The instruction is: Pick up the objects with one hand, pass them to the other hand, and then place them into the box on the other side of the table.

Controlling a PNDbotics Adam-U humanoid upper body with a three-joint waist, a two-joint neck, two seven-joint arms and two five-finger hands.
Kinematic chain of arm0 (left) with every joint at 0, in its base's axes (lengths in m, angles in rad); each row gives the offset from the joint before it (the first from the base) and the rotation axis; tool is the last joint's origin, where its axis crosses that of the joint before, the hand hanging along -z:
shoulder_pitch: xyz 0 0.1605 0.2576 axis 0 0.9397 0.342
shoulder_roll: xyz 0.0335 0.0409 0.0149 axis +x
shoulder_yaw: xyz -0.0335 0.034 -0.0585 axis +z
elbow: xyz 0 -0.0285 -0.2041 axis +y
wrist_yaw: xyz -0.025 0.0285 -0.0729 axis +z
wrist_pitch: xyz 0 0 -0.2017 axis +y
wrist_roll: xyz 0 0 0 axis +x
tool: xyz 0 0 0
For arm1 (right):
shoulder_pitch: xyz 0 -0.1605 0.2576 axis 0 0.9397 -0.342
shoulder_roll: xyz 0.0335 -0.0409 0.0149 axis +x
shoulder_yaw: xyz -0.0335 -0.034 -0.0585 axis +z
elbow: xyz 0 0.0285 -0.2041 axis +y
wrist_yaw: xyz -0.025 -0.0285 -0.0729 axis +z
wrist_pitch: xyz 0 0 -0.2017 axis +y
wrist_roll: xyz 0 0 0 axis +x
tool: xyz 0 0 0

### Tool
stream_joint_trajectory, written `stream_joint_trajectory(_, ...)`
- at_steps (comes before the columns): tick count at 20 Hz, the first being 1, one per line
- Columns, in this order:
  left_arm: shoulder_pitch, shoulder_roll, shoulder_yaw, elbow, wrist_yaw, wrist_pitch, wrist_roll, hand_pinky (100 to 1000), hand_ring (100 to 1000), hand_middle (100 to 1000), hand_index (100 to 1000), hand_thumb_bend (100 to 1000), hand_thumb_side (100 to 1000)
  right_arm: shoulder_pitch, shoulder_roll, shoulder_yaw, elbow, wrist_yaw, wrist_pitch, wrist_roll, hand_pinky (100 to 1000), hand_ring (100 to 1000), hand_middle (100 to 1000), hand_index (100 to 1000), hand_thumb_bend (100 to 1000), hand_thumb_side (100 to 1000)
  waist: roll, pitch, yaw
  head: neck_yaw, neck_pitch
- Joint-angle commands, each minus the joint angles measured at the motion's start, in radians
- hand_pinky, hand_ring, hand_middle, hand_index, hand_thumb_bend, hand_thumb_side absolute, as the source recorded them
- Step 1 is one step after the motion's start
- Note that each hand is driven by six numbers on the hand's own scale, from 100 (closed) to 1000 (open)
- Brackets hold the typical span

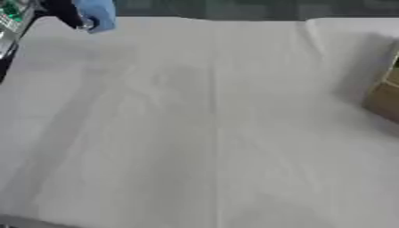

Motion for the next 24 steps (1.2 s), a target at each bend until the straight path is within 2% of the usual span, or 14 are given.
stream_joint_trajectory(1,0.018,0.07,0.01,-0.093,0.03,0.014,-0.004,732,638,499,558,308,100,-0.006,-0.05,-0.02,-0.009,-0.014,0.003,-0.012,981,789,881,886,100,551,-0.015,-0.05,0.004,-0.015,0.002)
stream_joint_trajectory(4,0.066,0.083,0.02,-0.161,0.057,0.039,0.014,729,632,496,555,296,100,-0.009,-0.051,-0.023,-0.012,-0.026,0.008,-0.02,982,789,881,887,100,546,-0.016,-0.058,0.008,-0.032,-0.001)
stream_joint_trajectory(11,0.156,0.03,0.031,-0.253,0.056,0.082,0.067,723,623,489,548,277,100,-0.008,-0.053,-0.028,-0.013,-0.04,0.02,-0.039,981,786,879,887,100,535,-0.016,-0.081,0.024,-0.058,-0.015)
stream_joint_trajectory(17,0.223,0.012,0.033,-0.338,0.099,0.113,0.124,714,610,476,539,238,100,-0.005,-0.053,-0.028,-0.015,-0.045,0.023,-0.043,981,786,878,886,100,527,-0.019,-0.093,0.028,-0.064,-0.005)
stream_joint_trajectory(24,0.302,-0.012,0.031,-0.431,0.167,0.144,0.189,704,595,463,524,193,100,-0.007,-0.052,-0.025,-0.019,-0.042,0.02,-0.039,981,786,878,885,100,515,-0.021,-0.094,0.026,-0.075,0.015)
